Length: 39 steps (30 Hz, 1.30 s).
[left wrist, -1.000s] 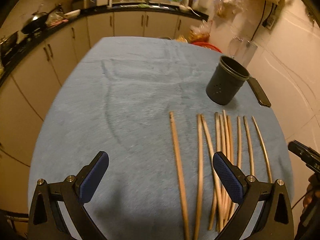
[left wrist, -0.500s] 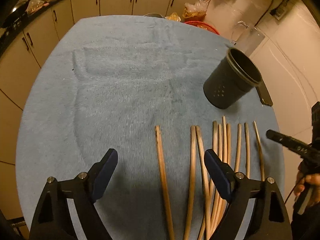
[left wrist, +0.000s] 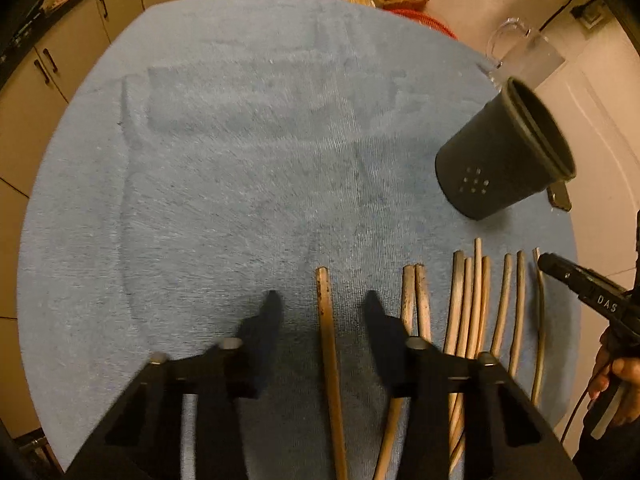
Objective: Organize utensils
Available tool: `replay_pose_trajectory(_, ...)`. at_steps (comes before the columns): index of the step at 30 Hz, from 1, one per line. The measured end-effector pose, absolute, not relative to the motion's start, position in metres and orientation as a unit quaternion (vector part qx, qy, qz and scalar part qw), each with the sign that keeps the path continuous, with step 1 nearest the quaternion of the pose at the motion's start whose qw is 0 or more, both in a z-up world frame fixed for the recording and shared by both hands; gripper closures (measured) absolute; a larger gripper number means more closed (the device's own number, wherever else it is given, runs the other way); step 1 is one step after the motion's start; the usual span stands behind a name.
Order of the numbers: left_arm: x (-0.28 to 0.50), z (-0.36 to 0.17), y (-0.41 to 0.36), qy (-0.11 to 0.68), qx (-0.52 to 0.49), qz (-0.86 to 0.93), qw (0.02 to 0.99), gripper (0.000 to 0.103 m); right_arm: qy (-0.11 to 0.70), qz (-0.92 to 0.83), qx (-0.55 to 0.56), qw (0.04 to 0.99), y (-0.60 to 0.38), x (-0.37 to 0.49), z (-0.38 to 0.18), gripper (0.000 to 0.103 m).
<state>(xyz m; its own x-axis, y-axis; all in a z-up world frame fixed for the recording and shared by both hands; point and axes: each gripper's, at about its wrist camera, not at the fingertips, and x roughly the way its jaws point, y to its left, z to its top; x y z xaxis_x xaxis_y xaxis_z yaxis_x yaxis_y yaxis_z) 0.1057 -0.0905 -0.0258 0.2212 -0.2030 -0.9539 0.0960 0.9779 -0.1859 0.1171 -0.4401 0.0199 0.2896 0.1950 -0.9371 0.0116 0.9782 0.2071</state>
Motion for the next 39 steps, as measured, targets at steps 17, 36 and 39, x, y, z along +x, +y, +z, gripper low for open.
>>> replay_pose_trajectory(17, 0.135, -0.039, -0.138, 0.617, 0.006, -0.084, 0.782, 0.075, 0.607, 0.048, 0.076, 0.79, -0.436, 0.143, 0.007, 0.069)
replay_pose_trajectory(36, 0.105, -0.016, -0.163, 0.541, 0.054, -0.075, 0.836, 0.096, 0.57, 0.057, 0.04, 0.819, -0.418, 0.129, 0.024, 0.096)
replay_pose_trajectory(39, 0.09, 0.004, -0.173, 0.512, 0.061, -0.08, 0.853, 0.096, 0.55, 0.065, 0.04, 0.832, -0.417, 0.121, 0.043, 0.096)
